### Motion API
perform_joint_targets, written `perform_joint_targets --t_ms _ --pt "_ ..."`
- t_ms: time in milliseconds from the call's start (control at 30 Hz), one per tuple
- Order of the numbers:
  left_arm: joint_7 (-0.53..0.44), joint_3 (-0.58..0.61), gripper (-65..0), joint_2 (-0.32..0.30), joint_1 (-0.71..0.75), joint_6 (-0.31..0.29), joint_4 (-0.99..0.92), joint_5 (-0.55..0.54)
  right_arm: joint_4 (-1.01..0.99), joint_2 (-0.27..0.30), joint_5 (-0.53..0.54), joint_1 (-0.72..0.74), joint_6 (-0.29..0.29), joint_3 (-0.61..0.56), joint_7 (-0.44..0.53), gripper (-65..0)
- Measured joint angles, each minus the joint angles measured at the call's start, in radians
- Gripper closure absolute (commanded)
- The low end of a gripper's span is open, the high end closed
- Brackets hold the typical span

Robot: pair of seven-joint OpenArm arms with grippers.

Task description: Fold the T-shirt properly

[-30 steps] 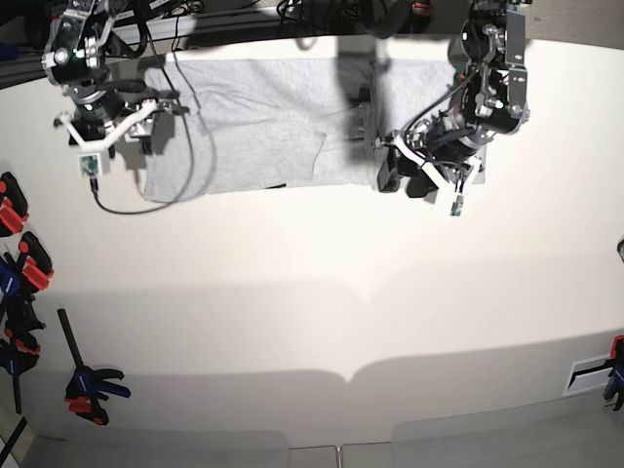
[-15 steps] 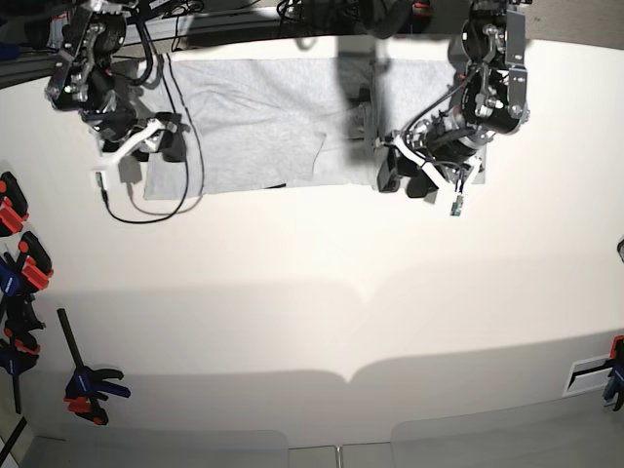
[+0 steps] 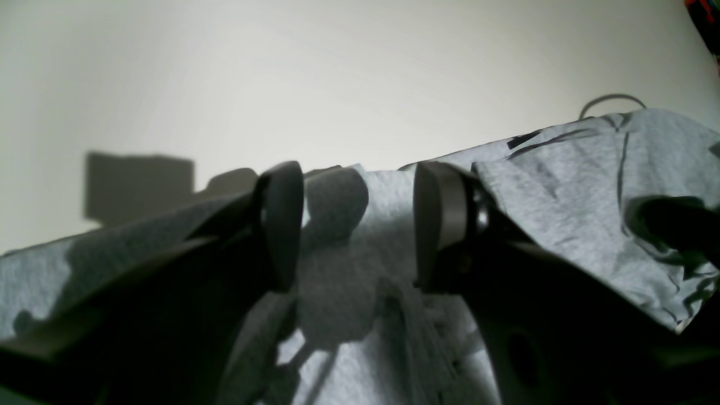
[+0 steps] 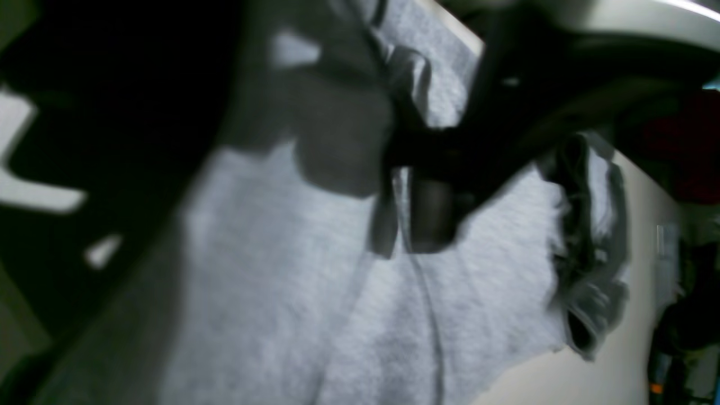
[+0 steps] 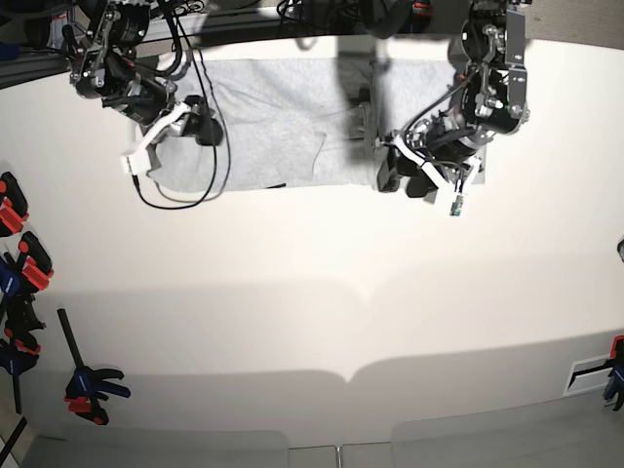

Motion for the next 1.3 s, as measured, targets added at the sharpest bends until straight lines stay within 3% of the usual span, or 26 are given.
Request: perform_joint_targets --t_ms 67,133,233,433,633,733,900,1100,1300 --pt "0.053 0.000 -29.0 0.000 0.000 0.000 0.000 0.000 -0.003 0.001 0.000 0.013 -0.002 -0.002 0.024 0.0" --pt "0.098 0.000 -29.0 0.000 0.002 0.000 0.000 -0.002 -0.005 -0.002 -0.001 0.026 -0.002 0.002 0.010 0.0" --pt "0.095 0.000 -29.0 0.000 0.020 -0.027 0.000 0.000 -0.006 -0.003 -0.084 0.089 -0.005 0.021 0.001 0.0" --pt "0.093 0.001 -29.0 0.000 0.064 -0.086 0.000 -0.068 -0.008 -0.004 -0.259 0.197 -0.098 0.108 0.048 0.0" --pt "0.089 0.002 -29.0 0.000 0.143 -0.109 0.000 -0.078 -0.009 -0.004 -0.246 0.282 -0.102 0.220 0.017 0.0" --pt "-0.020 0.002 -29.0 0.000 0.185 -0.114 0.000 0.005 0.003 -0.002 -0.141 0.299 -0.102 0.229 -0.070 0.0" --pt "-0.093 0.002 -29.0 0.000 0.194 -0.116 -0.002 0.207 0.109 -0.050 0.005 0.299 -0.065 0.143 -0.182 0.0" --pt "-0.123 0.002 -29.0 0.000 0.191 -0.116 -0.002 0.222 0.234 -0.124 0.081 0.298 -0.064 -0.076 -0.278 0.0" --pt "-0.123 0.002 -29.0 0.000 0.191 -0.116 -0.002 0.222 0.260 -0.209 0.056 0.298 -0.072 -0.308 -0.296 0.0"
